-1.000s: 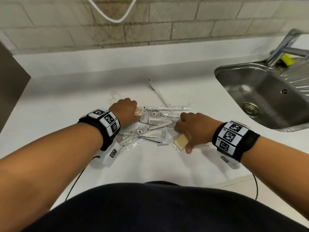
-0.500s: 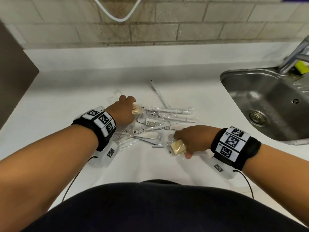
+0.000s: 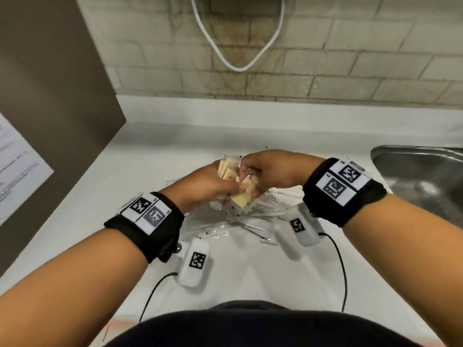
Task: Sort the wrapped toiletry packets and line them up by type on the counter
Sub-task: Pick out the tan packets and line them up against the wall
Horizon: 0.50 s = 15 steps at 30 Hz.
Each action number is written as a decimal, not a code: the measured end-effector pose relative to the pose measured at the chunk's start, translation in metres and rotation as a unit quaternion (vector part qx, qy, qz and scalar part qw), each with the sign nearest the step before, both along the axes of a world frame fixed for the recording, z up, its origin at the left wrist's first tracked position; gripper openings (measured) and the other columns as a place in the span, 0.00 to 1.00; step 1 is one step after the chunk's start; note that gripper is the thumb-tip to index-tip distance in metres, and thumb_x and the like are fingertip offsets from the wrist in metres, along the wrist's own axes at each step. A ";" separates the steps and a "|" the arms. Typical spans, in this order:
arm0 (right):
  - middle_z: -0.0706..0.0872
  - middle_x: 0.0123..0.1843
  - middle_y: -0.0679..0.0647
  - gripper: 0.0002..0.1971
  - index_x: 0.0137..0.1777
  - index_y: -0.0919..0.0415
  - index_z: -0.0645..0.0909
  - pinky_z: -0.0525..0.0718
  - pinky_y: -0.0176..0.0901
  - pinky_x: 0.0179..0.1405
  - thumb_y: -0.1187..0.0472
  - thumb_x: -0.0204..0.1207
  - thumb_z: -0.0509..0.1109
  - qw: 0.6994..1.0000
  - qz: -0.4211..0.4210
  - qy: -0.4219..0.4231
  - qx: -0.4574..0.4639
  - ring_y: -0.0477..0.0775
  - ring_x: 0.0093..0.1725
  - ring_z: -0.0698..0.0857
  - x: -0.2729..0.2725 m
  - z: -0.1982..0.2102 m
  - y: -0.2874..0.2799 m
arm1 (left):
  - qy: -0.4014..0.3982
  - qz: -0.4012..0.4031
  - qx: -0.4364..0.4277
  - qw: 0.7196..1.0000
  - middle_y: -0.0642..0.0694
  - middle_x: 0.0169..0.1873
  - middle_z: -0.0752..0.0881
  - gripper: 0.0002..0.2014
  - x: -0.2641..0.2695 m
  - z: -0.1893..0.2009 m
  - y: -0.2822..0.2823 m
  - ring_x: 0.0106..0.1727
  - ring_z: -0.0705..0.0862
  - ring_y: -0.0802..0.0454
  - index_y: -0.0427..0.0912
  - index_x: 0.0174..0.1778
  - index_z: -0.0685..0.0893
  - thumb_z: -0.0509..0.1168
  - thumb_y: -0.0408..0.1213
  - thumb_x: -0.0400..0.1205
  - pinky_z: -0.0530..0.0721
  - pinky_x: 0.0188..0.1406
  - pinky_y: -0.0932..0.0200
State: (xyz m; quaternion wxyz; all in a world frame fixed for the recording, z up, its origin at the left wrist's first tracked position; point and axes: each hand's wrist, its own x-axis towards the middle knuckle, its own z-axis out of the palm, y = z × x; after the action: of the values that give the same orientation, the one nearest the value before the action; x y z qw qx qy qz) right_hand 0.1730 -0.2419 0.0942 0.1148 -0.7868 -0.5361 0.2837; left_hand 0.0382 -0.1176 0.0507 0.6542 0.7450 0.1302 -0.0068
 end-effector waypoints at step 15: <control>0.85 0.30 0.56 0.10 0.42 0.63 0.78 0.82 0.47 0.32 0.63 0.71 0.79 0.888 -0.229 0.347 0.195 0.55 0.29 0.84 -0.074 -0.056 0.137 | -0.056 0.268 -0.179 0.945 0.34 0.55 0.89 0.19 -0.078 -0.021 0.118 0.48 0.90 0.44 0.32 0.65 0.81 0.70 0.25 0.77 0.87 0.37 0.60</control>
State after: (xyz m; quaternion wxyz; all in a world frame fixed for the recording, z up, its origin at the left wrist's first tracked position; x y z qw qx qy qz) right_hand 0.0988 -0.1045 0.0380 0.5065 -0.7009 -0.3113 0.3941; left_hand -0.0396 0.0002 0.0296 0.7610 0.5520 0.2845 0.1876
